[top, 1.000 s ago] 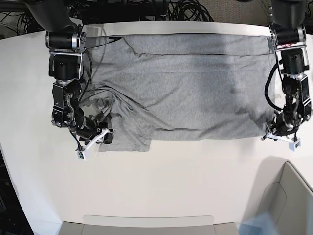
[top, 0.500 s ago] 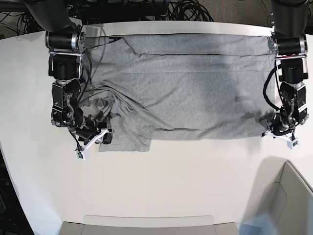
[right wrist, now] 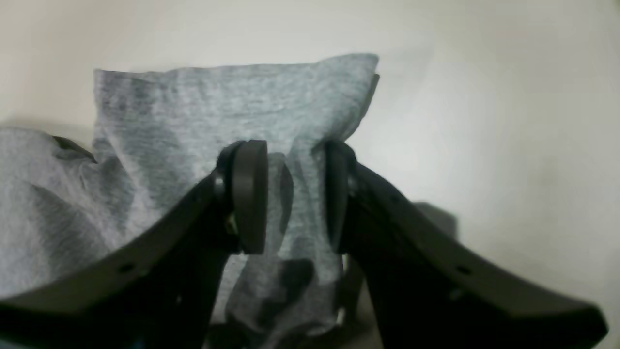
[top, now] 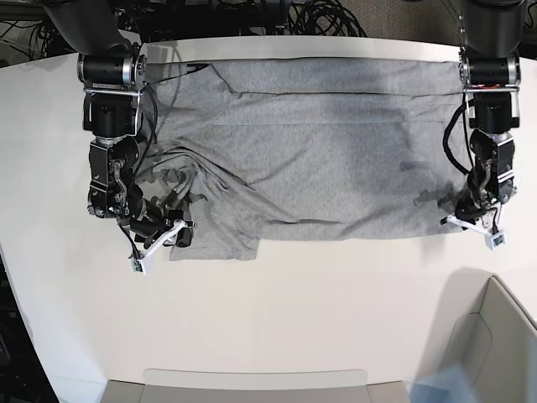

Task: Fold the T-shirt properly
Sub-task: 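Move left gripper to the hem corner on that side and grasp, then lift the second side edge and fold it over onto the first fold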

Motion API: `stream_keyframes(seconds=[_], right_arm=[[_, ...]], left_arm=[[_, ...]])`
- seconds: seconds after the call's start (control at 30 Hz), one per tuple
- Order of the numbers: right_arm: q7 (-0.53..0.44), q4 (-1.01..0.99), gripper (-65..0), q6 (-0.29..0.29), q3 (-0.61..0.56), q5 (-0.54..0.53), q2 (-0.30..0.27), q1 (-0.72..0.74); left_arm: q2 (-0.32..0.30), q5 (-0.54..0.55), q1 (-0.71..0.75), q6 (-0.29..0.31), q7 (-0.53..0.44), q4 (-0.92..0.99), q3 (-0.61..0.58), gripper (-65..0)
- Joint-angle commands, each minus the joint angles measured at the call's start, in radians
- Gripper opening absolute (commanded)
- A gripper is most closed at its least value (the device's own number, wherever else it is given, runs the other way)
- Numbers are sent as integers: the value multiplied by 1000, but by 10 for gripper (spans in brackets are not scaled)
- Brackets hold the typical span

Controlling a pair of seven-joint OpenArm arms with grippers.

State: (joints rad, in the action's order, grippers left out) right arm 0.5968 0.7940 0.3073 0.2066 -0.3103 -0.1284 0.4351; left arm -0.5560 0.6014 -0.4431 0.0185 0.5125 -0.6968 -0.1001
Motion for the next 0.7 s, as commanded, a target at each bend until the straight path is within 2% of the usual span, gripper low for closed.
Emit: stream_keyframes(seconds=[0.0, 0.23, 0.27, 0.4, 0.47, 0.57, 0.63, 0.67], right_arm=[[32, 3, -444, -10, -2, 24, -4, 14], [32, 3, -444, -10, -2, 24, -6, 14], [32, 3, -444, -10, -2, 24, -6, 14], [81, 9, -444, -10, -2, 24, -7, 14], [97, 12, -444, -9, -2, 24, -9, 15], [97, 12, -444, -9, -2, 24, -12, 15], [99, 14, -446, -9, -2, 24, -14, 15], [102, 14, -452, -9, -2, 24, -14, 17]], left_arm=[[-5, -5, -4, -16, -13, -11, -13, -503], [26, -2, 30, -13, -30, -16, -26, -469], [30, -1, 33, 19, -27, -22, -26, -470], [47, 1, 36, 245, 70, -88, -23, -479], [53, 1, 31, 295, 96, -94, -20, -497], [55, 1, 28, 297, 91, -91, -20, -566], [55, 1, 25, 294, 91, -91, -20, -639], [52, -1, 19, 285, 84, -91, -19, -650]])
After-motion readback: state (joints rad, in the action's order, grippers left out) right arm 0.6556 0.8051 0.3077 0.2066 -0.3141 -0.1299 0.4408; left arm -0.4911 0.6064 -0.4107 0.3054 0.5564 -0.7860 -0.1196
